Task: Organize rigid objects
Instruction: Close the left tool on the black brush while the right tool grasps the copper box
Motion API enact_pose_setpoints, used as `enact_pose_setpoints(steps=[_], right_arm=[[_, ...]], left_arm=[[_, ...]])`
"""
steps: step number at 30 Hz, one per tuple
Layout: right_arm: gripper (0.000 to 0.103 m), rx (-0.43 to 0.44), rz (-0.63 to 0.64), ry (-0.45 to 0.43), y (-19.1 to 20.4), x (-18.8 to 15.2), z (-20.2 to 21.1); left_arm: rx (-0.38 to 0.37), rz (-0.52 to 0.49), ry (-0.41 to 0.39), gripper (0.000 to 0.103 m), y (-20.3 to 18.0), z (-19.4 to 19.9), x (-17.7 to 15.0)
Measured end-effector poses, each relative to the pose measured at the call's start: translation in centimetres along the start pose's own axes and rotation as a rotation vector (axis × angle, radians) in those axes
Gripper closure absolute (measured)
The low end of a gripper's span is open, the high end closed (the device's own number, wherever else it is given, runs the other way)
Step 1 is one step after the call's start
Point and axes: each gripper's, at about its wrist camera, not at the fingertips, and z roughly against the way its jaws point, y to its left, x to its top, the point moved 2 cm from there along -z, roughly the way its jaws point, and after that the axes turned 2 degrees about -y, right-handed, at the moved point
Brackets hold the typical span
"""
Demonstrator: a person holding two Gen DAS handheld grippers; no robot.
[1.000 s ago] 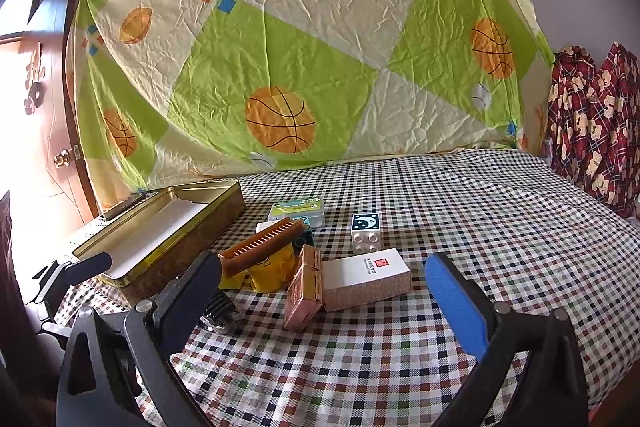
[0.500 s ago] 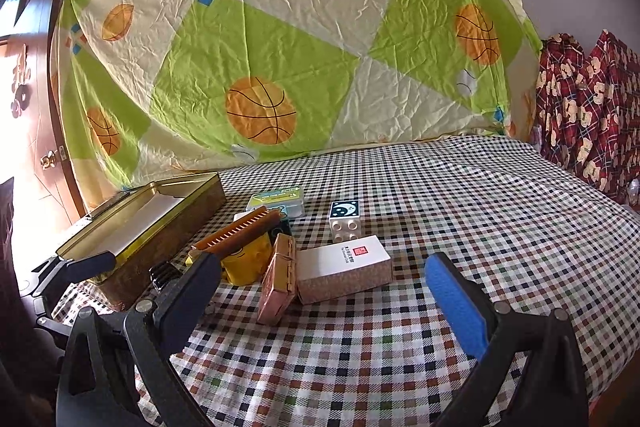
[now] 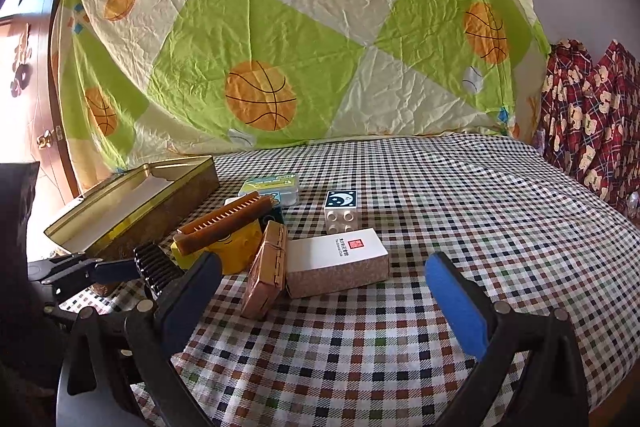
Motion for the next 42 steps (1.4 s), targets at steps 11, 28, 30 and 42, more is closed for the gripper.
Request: enact_pose_setpoints(steps=[11, 28, 30, 42], right_arm=[[0.039, 0.058, 0.143, 0.17, 2.7, 0.6, -3.6], [0.076, 0.095, 0.291, 0.206, 5.1, -0.1, -4.4], [0.076, 0.116, 0.281, 0.21, 5.0, 0.0, -4.5], [0.084, 0.158, 0.31, 0.236, 5.6, -0.5, -5.0]], left_arm=[[0.05, 0.088, -0.119, 0.032, 2.2, 1.7, -0.1], [0.035, 0.106, -0.142, 0.032, 2.9, 2.2, -0.3], [0.034, 0.108, -0.144, 0.032, 2.9, 2.2, -0.4], [0.031, 0.101, -0.169, 0.032, 2.8, 2.6, -0.4]])
